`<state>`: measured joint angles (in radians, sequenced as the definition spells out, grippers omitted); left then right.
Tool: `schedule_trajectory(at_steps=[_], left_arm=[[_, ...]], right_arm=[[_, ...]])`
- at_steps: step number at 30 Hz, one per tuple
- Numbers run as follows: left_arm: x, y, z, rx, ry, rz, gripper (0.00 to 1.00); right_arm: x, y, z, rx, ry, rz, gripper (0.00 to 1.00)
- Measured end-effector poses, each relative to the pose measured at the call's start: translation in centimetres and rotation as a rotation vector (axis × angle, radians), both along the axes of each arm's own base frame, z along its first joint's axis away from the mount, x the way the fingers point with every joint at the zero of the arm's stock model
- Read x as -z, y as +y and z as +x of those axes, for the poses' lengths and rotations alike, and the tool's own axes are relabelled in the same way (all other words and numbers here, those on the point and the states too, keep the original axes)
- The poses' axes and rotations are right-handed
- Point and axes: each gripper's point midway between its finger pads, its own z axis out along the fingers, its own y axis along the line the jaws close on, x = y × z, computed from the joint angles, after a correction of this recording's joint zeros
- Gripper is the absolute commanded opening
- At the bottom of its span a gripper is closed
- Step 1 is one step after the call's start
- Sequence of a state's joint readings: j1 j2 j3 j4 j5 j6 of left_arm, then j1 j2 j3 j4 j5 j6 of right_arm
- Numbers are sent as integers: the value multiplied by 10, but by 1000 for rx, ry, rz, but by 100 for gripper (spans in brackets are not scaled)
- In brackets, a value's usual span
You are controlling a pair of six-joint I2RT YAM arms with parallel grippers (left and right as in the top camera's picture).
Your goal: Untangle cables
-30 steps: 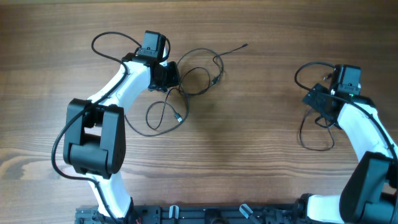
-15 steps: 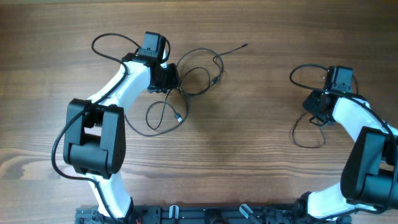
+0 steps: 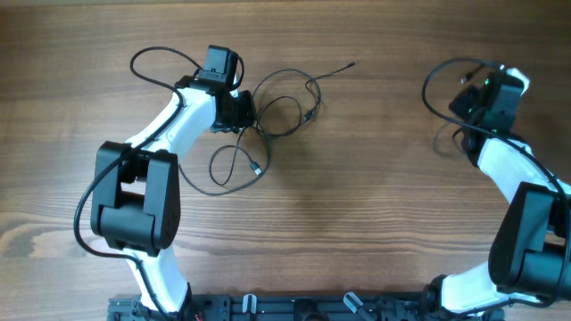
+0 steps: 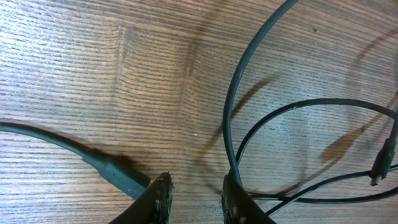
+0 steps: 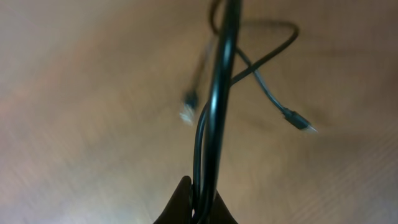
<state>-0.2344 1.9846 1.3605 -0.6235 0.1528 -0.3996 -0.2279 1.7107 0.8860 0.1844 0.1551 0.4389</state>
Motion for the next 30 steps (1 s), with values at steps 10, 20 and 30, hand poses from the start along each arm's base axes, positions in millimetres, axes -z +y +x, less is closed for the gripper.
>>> schedule_trajectory(at_steps=[10, 20, 30], left_arm=[[0, 1, 0, -1, -1, 3, 29], [0, 0, 1, -1, -3, 3, 29], [0, 0, 1, -1, -4, 2, 29]], right_arm=[[-74, -41, 21, 35, -166, -387, 4], [-28, -78, 13, 51, -48, -414, 4], [15, -72, 20, -22, -4, -370, 100]])
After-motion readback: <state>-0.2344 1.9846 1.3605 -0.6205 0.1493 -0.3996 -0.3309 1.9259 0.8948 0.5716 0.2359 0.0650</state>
